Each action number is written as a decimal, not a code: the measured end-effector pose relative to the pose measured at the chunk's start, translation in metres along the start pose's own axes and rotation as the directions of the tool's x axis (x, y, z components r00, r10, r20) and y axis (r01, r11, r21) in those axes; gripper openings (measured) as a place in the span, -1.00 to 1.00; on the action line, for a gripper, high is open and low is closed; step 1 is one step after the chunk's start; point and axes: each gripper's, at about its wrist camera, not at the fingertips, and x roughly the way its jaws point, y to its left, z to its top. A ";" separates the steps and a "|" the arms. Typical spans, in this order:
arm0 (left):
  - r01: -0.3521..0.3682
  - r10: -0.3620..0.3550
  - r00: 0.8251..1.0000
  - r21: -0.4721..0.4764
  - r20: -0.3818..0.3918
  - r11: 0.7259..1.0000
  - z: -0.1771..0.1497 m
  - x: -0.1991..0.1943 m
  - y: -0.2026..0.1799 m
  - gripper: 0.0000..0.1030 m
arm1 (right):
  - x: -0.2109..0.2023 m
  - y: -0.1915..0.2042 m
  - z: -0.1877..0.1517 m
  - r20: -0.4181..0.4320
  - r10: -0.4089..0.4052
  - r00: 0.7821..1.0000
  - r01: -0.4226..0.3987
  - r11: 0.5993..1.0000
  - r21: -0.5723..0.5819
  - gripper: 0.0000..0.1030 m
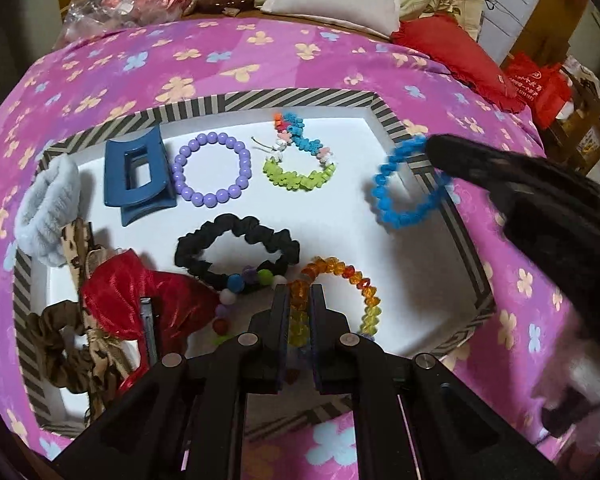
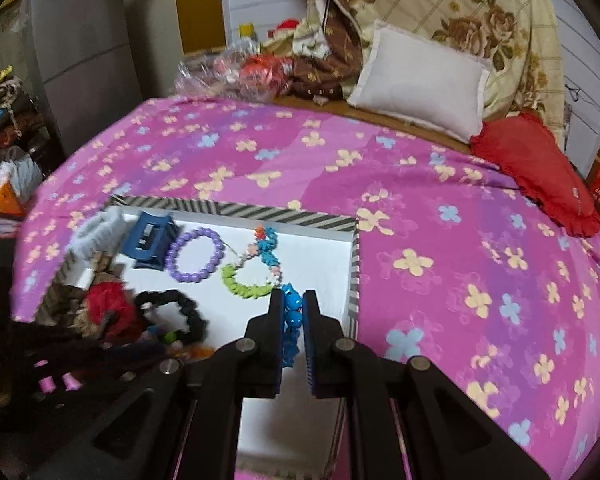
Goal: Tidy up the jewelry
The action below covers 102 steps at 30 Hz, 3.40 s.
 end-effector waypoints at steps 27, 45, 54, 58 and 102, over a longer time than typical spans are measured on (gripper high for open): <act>-0.065 0.058 0.990 0.046 0.132 0.997 -0.032 -0.042 -0.012 -0.34 | -0.044 -0.006 -0.052 0.064 -0.018 0.998 0.008 0.987 0.158 0.05; -0.199 0.189 0.934 0.003 0.302 0.980 -0.090 -0.106 0.001 -0.34 | -0.110 0.039 -0.101 0.139 -0.076 0.987 0.044 0.974 0.220 0.34; -0.200 0.204 0.912 -0.048 0.356 0.979 -0.102 -0.138 0.016 -0.34 | -0.132 0.061 -0.102 0.174 -0.071 0.982 0.031 0.975 0.222 0.45; -0.206 0.216 0.901 -0.065 0.377 0.976 -0.103 -0.149 0.020 -0.34 | -0.136 0.069 -0.101 0.184 -0.064 0.981 0.019 0.972 0.233 0.47; -0.295 0.263 0.855 0.003 0.448 0.955 -0.126 -0.169 0.016 -0.31 | -0.134 0.087 -0.102 0.161 -0.079 0.984 0.041 0.974 0.223 0.62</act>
